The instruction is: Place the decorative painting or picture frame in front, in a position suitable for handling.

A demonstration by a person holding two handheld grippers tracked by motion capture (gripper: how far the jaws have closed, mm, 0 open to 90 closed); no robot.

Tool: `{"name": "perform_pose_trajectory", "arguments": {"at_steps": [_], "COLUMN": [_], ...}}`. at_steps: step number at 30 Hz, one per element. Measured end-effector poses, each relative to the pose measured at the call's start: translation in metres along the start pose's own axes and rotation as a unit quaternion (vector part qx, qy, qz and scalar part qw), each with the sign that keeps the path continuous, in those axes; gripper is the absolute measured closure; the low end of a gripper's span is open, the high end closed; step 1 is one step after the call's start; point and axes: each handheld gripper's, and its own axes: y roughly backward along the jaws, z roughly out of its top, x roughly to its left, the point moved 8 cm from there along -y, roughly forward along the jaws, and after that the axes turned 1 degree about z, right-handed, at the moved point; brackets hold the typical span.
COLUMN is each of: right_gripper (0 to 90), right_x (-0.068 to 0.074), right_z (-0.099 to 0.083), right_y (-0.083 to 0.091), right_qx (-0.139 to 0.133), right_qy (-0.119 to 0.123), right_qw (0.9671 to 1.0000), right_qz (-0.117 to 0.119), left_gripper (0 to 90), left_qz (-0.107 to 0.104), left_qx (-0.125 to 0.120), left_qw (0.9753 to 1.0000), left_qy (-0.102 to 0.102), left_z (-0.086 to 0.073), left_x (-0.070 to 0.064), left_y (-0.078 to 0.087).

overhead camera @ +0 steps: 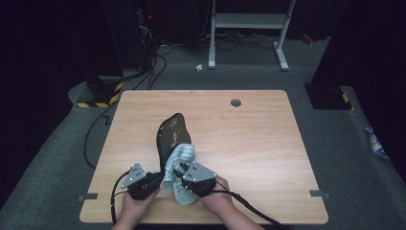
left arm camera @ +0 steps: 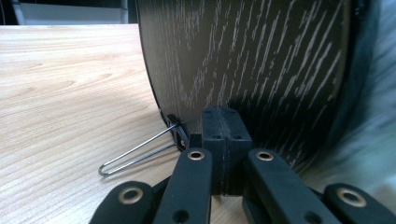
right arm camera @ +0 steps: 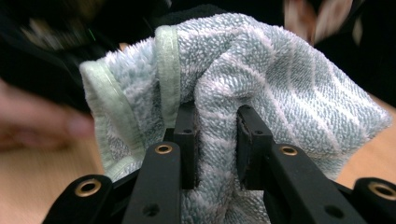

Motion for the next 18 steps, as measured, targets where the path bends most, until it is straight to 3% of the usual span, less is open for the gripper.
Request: {"name": "perform_pose_trajectory", "arguments": {"at_steps": [3,5,9,13,15,18], "right_gripper": [72.2,72.3,72.5,72.5,72.5,72.5], "right_x": [0.002,0.001,-0.003,-0.009,-0.011,-0.012], "right_z": [0.010,0.006,-0.024,-0.059,-0.071,-0.076], "right_y": [0.005,0.003,-0.009,-0.023,-0.026,-0.028], "right_qx": [-0.014,-0.006,0.029,0.075,0.092,0.096], "right_qy": [0.006,0.005,-0.011,-0.023,-0.027,-0.032], "right_qw": [0.9999,1.0000,0.9995,0.9969,0.9954,0.9949], "right_qz": [-0.001,-0.002,-0.001,-0.002,-0.003,-0.002], "left_gripper": [89.9,89.9,89.9,89.9,89.9,89.9], "left_qz": [0.000,-0.001,-0.001,-0.001,-0.002,-0.002], "left_qx": [0.001,0.001,-0.001,0.000,0.000,0.001], "left_qw": [1.0000,1.0000,1.0000,1.0000,1.0000,1.0000], "left_qy": [-0.002,-0.003,0.000,0.001,0.000,0.000], "left_z": [0.000,0.000,0.001,0.001,0.001,0.000], "left_x": [0.000,0.000,-0.001,-0.001,-0.001,-0.001], "left_y": [0.000,0.000,0.000,0.000,0.000,0.000]}}
